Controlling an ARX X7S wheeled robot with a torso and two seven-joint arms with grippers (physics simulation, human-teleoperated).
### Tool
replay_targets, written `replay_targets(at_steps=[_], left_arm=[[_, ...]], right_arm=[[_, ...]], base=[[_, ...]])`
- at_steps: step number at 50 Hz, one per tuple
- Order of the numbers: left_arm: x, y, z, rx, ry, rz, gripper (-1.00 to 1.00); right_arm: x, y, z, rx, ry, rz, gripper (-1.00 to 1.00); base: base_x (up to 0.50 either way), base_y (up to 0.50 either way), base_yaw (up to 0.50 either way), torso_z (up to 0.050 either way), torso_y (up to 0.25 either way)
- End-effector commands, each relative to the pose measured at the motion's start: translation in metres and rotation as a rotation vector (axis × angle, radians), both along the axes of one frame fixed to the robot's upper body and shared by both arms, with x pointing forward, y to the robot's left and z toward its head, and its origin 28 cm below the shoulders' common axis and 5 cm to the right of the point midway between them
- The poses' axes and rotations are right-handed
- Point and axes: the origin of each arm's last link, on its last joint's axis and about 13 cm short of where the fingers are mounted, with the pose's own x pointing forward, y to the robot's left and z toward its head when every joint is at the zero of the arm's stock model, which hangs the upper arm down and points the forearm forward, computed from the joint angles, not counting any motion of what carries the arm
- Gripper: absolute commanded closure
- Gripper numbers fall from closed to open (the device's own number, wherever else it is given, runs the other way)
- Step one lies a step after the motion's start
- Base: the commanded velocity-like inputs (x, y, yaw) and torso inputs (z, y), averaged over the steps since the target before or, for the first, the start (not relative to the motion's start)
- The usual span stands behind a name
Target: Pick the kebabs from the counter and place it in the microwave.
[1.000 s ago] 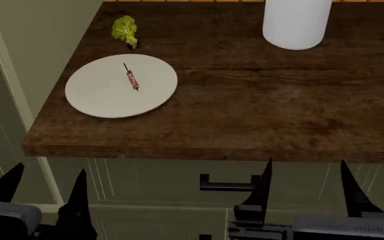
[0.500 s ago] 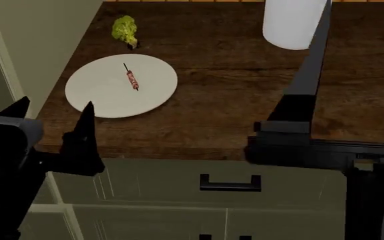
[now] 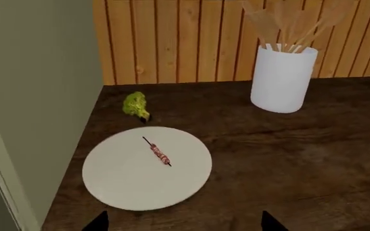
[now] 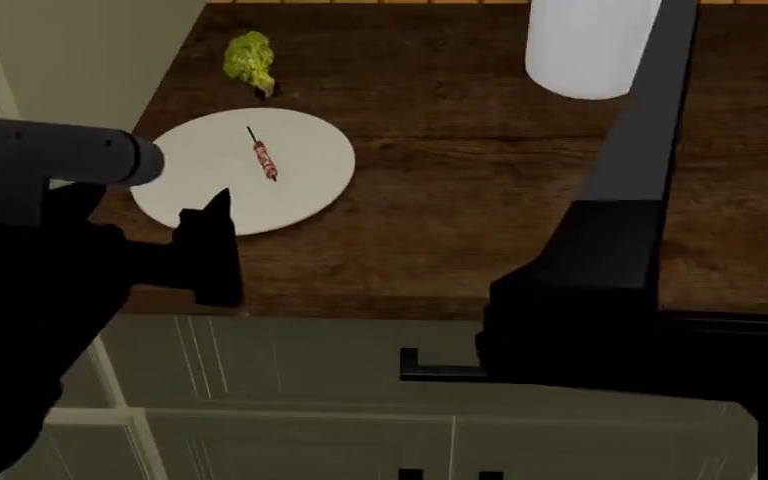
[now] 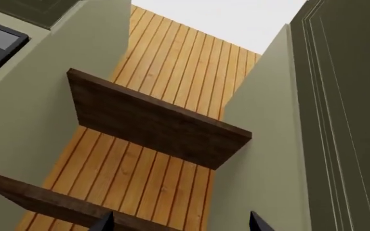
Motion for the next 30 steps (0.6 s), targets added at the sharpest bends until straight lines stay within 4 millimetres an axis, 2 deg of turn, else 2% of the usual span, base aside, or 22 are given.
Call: replay_targets(at_steps=[1, 7, 14, 30], left_arm=[[0.016, 0.0, 0.008, 0.036, 0.222, 0.012, -1.0], [0.026, 0.002, 0.003, 0.012, 0.32, 0.028, -1.0], [0.027, 0.002, 0.008, -0.002, 0.305, 0.039, -1.0], [0.032, 0.002, 0.009, -0.031, 0.307, 0.049, -1.0]], right_arm=[[-0.006, -0.004, 0.002, 0.057, 0.011, -0.056, -1.0], [-0.005, -0.002, 0.002, 0.053, 0.011, -0.052, -1.0], [-0.005, -0.001, 0.002, 0.042, 0.017, -0.052, -1.0], [-0.004, 0.001, 0.003, 0.025, 0.012, -0.045, -1.0]], base=[[0.0, 0.0, 0.0, 0.0, 0.0], [0.0, 0.0, 0.0, 0.0, 0.0], [0.03, 0.0, 0.0, 0.0, 0.0], [0.34, 0.0, 0.0, 0.0, 0.0]])
